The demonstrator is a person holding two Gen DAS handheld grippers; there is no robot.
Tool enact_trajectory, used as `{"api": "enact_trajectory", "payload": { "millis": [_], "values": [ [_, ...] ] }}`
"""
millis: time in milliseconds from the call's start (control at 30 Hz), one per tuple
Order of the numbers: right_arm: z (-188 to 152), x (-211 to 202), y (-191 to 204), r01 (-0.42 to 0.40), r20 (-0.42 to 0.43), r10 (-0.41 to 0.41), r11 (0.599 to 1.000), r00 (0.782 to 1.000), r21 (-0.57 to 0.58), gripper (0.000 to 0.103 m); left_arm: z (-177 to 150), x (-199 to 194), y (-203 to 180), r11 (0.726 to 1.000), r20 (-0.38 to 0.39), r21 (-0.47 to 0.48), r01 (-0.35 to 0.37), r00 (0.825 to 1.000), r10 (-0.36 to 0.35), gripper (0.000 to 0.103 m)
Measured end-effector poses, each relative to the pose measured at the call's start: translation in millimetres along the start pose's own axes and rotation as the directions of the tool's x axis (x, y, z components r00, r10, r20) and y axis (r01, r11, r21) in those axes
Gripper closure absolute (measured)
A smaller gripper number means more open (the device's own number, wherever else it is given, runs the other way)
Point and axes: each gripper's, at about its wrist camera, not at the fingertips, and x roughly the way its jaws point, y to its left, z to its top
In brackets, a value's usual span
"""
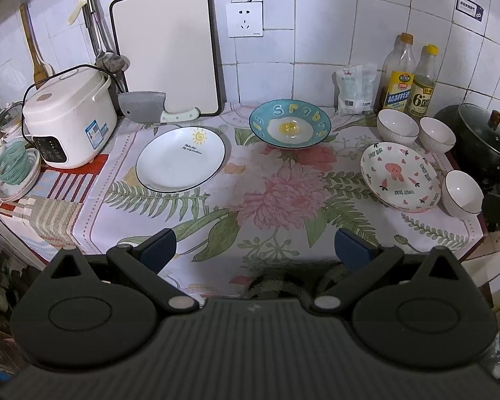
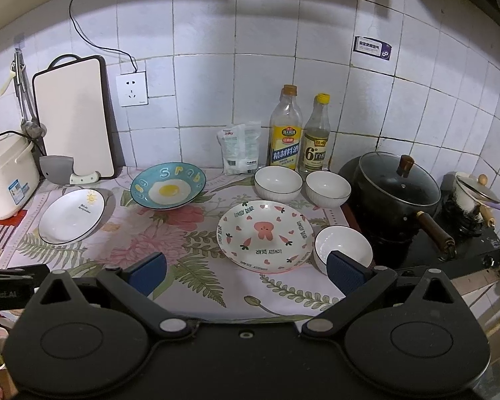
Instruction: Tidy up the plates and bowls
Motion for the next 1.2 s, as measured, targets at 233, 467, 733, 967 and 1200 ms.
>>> {"api": "enact_trajectory", "payload": {
  "millis": [233, 467, 733, 967, 1200],
  "values": [
    [1, 2, -2, 0.024, 0.014, -0.024, 1.0, 1.0, -0.009, 0.0, -5, 1, -2, 1.0, -0.003, 0.009, 0.013, 1.0, -0.013, 0.0],
    [-1, 5, -10, 0.038, 0.036, -0.038, 0.999, 0.999, 0.002, 0.0, -8, -1, -6, 0.999, 0.039, 0.029, 0.019, 0.999, -0.02, 0.0],
    [-11, 4, -7, 0.051, 0.091, -0.047, 0.998, 0.995, -0.039, 0.0, -12, -2, -2, 0.999, 0.104, 0.018, 0.048, 0.993, -0.049, 0.0],
    [-11, 8, -3, 0.048, 0.105, -0.042, 0.997, 0.994, -0.053, 0.0, -12, 0, 2, 0.998, 0.112, 0.009, 0.062, 0.992, -0.062, 0.0],
    [-5, 9, 5, 0.005, 0.185, 0.013, 0.996, 0.983, -0.094, 0.0, -5, 5, 13, 0.997, 0.119, -0.002, 0.08, 0.99, -0.08, 0.0]
  ]
}}
